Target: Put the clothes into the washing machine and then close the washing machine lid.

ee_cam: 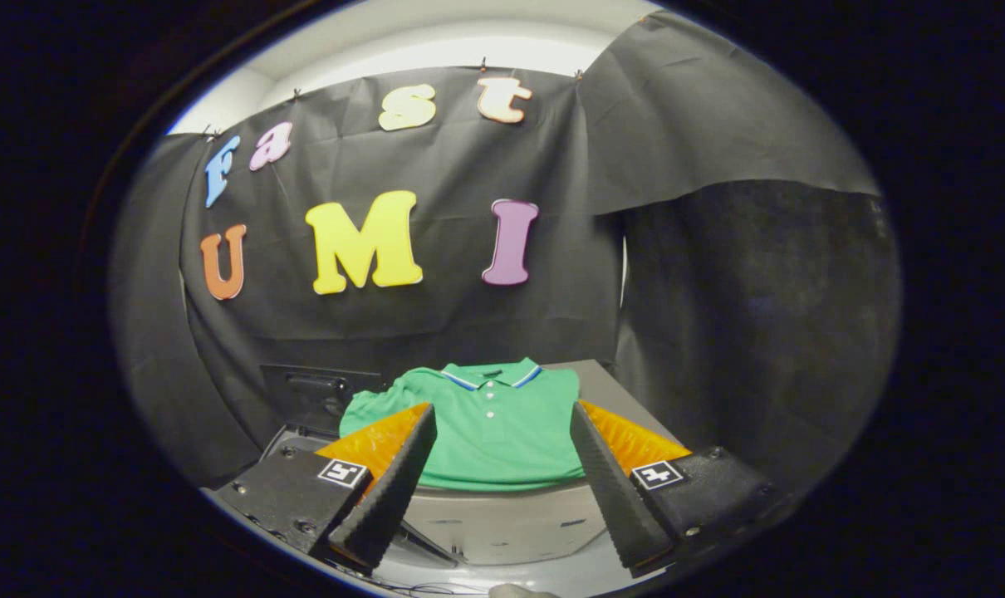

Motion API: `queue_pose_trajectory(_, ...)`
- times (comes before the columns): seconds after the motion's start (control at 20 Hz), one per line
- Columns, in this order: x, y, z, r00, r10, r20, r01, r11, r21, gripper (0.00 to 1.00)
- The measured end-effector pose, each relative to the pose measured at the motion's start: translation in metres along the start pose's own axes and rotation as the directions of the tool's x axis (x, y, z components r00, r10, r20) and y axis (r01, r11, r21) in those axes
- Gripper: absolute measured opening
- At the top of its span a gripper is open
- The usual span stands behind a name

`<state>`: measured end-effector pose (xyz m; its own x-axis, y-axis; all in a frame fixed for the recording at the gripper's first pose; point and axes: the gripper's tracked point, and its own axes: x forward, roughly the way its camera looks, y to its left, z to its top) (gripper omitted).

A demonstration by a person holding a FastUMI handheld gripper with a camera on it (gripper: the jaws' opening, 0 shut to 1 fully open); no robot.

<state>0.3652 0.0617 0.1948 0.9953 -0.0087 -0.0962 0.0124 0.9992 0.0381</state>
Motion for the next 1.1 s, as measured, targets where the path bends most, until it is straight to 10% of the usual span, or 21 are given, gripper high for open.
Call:
queue_pose_trajectory(0.4,0.109,0.017,-0.048,0.977,-0.015,-0.211,0.005,0.999,-0.049,1.0)
queue_pose_trajectory(1.1,0.148,0.008,-0.072,0.932,-0.039,-0.359,0.023,0.999,-0.047,1.0)
